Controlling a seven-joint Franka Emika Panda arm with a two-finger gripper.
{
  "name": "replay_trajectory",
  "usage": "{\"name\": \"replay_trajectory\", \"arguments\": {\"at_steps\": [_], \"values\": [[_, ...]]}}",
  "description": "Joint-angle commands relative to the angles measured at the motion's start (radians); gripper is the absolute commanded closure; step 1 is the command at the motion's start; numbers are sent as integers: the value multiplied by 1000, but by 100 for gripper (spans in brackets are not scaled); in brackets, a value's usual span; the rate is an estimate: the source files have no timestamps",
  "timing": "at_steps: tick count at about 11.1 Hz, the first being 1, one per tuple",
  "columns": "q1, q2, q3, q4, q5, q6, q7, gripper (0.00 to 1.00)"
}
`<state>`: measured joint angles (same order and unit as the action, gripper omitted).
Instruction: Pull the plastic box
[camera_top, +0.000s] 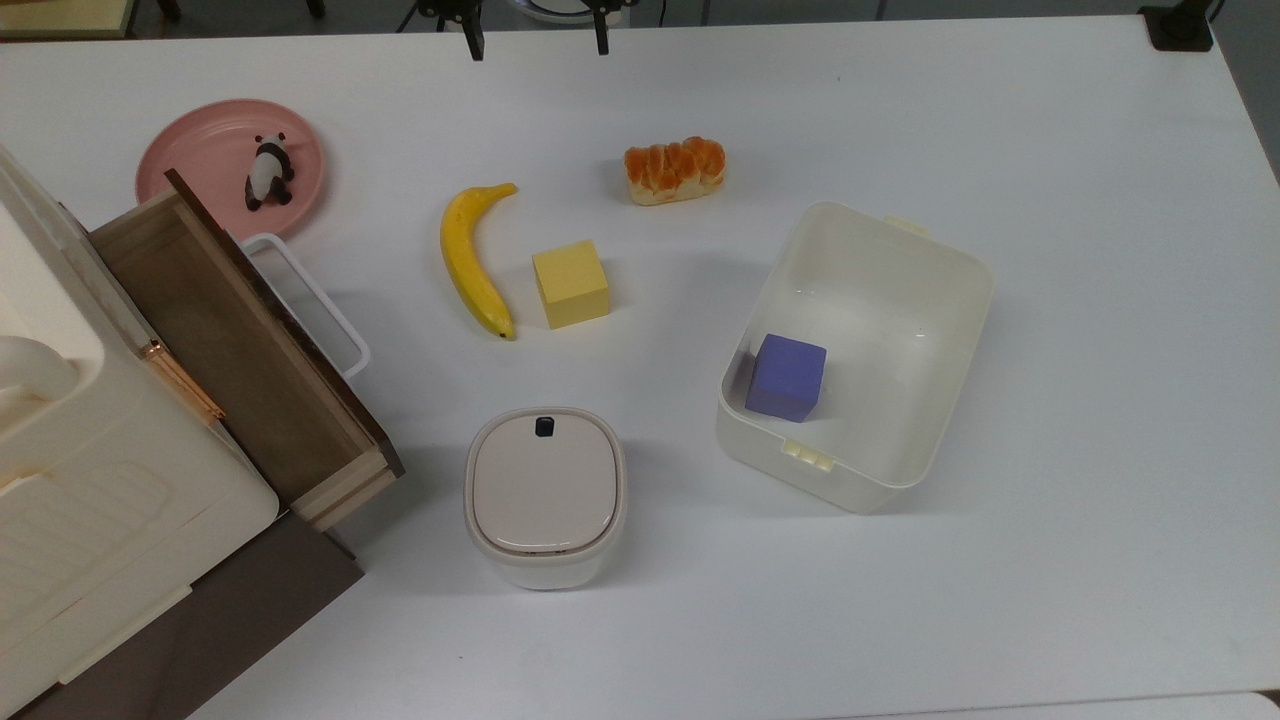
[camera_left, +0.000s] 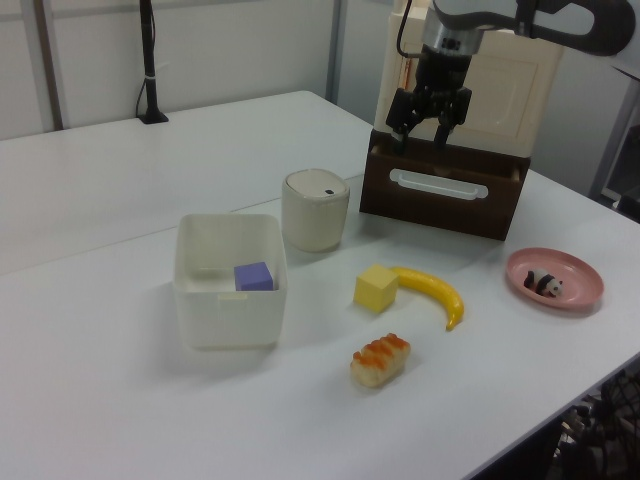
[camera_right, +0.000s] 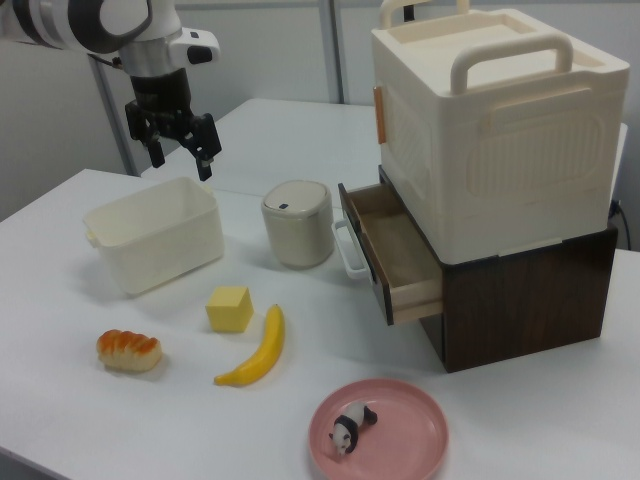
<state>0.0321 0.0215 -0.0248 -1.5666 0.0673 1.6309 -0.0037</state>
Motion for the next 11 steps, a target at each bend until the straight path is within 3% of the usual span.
{"name": "replay_trajectory", "arguments": {"at_steps": [1, 11], "values": [[0, -2, 2, 17, 14, -26, -12, 0], [0, -2, 0, 16, 9, -23, -21, 0]]}}
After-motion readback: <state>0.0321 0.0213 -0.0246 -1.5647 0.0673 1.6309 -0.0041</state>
